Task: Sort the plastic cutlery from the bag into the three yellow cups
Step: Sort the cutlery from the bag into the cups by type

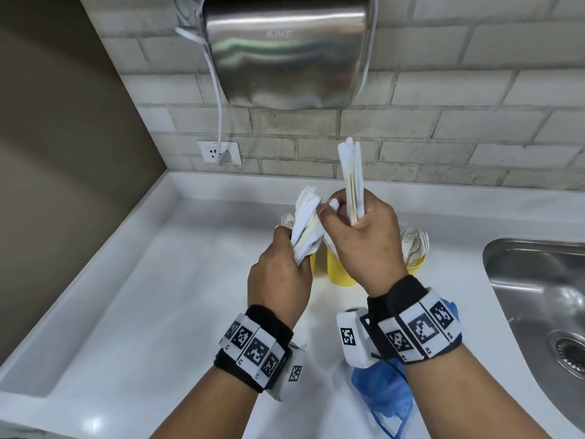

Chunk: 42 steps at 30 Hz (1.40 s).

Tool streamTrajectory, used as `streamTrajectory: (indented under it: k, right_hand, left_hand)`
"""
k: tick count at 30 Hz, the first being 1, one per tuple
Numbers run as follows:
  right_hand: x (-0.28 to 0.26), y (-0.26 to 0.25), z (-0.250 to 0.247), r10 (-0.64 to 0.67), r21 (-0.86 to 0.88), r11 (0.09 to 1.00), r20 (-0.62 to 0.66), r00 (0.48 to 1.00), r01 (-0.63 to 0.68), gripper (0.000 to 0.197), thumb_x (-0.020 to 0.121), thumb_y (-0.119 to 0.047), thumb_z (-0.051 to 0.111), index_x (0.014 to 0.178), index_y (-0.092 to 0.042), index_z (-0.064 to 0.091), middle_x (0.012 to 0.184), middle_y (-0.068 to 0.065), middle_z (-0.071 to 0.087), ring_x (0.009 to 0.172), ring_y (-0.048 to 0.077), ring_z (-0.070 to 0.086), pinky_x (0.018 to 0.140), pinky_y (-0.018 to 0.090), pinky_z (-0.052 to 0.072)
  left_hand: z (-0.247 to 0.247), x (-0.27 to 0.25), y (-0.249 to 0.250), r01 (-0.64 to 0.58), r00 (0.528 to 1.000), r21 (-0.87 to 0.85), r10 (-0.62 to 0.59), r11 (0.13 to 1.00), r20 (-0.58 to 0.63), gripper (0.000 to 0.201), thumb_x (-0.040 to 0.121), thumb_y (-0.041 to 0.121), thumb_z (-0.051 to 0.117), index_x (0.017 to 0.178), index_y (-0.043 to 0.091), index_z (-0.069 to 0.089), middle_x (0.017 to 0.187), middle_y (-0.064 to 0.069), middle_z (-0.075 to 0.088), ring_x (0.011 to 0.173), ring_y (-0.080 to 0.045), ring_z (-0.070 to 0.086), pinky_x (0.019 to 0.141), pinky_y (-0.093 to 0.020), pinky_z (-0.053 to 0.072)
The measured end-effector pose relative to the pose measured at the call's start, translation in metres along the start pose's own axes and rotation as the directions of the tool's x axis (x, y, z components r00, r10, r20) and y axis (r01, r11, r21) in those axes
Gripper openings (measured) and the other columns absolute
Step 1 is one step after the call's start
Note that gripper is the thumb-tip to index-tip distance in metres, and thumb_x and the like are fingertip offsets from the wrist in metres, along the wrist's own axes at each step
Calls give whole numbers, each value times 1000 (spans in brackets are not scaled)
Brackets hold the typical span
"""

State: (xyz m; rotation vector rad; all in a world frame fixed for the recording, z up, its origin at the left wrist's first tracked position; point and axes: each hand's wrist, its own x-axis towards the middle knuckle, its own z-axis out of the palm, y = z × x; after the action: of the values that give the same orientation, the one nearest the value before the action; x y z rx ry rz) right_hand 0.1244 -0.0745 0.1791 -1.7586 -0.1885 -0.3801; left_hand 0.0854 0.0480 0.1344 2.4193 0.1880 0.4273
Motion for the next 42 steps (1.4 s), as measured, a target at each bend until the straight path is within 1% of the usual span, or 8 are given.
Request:
streamTrajectory:
  k: [4,10,22,28,32,36,39,42]
  right_hand:
    - [4,1,-5,41,118,993,-83,996,-31,15,88,-13,74,80,-7,63,61,-8,54,60,9,53,64,19,47]
    - [-4,4,-5,54,92,994,74,996,-61,36,90,-19,76,64,-12,52,56,-3,50,54,13,49,56,27,43]
    - [8,1,-12,176,303,944,-126,976,-131,29,100,-26,64,74,-21,54,53,-5,49,48,17,46,55,32,43]
    - [22,12,-21,405,613,753,-143,903,-240,15,106,-24,54,100,-11,49,62,0,41,48,17,37,48,29,36]
    - [21,16,-29,515,780,565,-80,853,-268,11,107,-24,54,104,-13,53,67,4,56,58,23,62,56,37,56]
    - [17,16,-26,513,828,501,-51,857,-251,25,109,-22,49,126,-5,50,94,23,70,95,46,74,80,61,60]
    - [13,15,-18,480,808,535,-52,876,-245,32,109,-23,47,131,1,45,83,23,69,81,45,74,76,61,60]
    - [10,10,-8,404,770,612,-108,908,-180,12,110,-21,47,116,-11,47,66,12,53,54,29,58,62,44,57]
  left_hand:
    - [-1,0,0,-10,1000,2,10,1000,-4,34,95,22,55,128,16,47,91,-3,67,84,-40,60,63,-37,39]
    - [-2,1,1,-9,1000,-18,8,1000,-12,34,94,20,55,127,15,48,94,-3,68,86,-38,60,64,-35,38]
    - [-4,3,-7,-34,999,62,36,998,-31,22,94,19,53,116,17,49,77,5,52,70,-35,52,61,-37,43]
    - [2,4,-24,48,999,65,-49,997,7,11,94,21,52,101,19,45,75,2,54,68,-34,45,62,-38,42]
    - [2,7,-38,217,976,-115,-212,969,50,24,96,40,56,85,21,48,72,5,58,69,-27,54,60,-33,42]
    - [-1,13,-43,463,885,-469,-420,752,200,42,96,49,60,74,15,49,61,-1,46,52,-21,43,50,-28,39]
    - [-9,13,-32,604,785,-694,-446,393,430,34,102,40,57,87,9,60,67,-6,64,54,-21,63,48,-25,51]
    - [-13,16,-26,683,713,-724,-300,95,634,30,104,35,55,100,5,57,102,-21,76,90,-33,76,68,-32,63]
